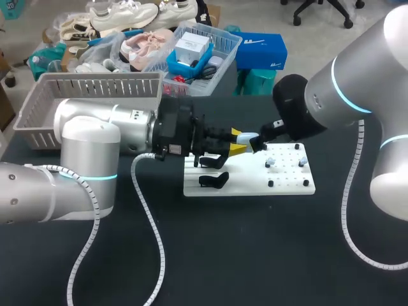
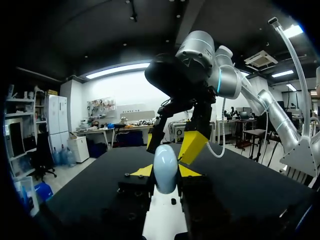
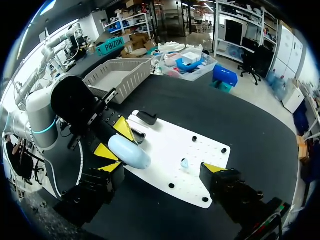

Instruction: Pick up each earbud case from the left stands, insert the matching earbuds, close the lid, and place the case in the box.

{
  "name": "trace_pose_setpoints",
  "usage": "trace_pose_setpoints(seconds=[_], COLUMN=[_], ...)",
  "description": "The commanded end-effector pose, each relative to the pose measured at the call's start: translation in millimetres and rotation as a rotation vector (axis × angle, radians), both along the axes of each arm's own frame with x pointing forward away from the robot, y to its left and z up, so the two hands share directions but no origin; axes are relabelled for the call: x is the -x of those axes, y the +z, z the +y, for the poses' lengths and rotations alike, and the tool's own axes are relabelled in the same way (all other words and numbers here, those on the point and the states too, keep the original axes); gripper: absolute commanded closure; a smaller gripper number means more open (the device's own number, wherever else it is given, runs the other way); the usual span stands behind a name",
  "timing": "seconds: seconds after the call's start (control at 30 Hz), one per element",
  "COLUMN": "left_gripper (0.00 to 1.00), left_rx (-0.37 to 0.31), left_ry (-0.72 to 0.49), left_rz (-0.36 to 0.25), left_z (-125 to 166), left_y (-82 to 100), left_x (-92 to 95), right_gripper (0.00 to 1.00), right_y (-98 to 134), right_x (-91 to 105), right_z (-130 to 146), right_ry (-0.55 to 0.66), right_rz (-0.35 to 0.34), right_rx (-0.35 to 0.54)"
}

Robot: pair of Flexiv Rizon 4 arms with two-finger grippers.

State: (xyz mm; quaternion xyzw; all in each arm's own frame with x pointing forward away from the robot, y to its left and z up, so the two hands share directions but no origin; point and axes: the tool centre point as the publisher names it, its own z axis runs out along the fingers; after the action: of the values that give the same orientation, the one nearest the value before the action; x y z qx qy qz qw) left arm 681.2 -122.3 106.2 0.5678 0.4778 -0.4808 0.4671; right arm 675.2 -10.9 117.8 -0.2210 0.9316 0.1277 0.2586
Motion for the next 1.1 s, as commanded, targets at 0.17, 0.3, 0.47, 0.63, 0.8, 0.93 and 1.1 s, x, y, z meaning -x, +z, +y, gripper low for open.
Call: trace_pose_setpoints(seconds=[0.17, 0.3, 0.47, 0.63, 0.8, 0.93, 1.1], left_gripper=[1.0, 1.0, 1.0, 1.0, 1.0, 1.0, 1.0], left_rx=[0.002, 0.002, 0.002, 0.002, 0.002, 0.002, 0.002], left_ry=[-0.001, -0.001, -0.001, -0.001, -0.001, -0.001, -0.001], left_rz=[-0.001, -0.001, -0.001, -0.001, -0.001, -0.001, -0.001], left_z=[-0.1, -0.1, -0.1, -0.1, -0.1, -0.1, -0.1], left_y=[-0.8, -0.8, -0.8, -0.8, -0.8, -0.8, -0.8], left_x=[-0.9, -0.9, -0.9, -0.9, -0.9, -0.9, -0.9], right_gripper=[0.0, 0.0, 0.0, 0.0, 0.0, 0.0, 0.0], right_y=[0.6, 0.1, 0.2, 2.8, 4.9, 6.5, 10.1], right_x=[-2.8, -4.4, -6.4, -8.7, -10.8, -12.4, -17.8], right_z=[0.8, 0.8, 0.1, -0.3, 0.9, 1.9, 1.7], right_ry=[-0.005, -0.007, -0.008, -0.008, -0.005, -0.003, -0.002], right_rz=[-0.007, -0.007, -0.007, -0.01, -0.014, -0.015, -0.025], right_rx=[-0.001, -0.001, 0.0, 0.002, 0.003, 0.002, 0.006])
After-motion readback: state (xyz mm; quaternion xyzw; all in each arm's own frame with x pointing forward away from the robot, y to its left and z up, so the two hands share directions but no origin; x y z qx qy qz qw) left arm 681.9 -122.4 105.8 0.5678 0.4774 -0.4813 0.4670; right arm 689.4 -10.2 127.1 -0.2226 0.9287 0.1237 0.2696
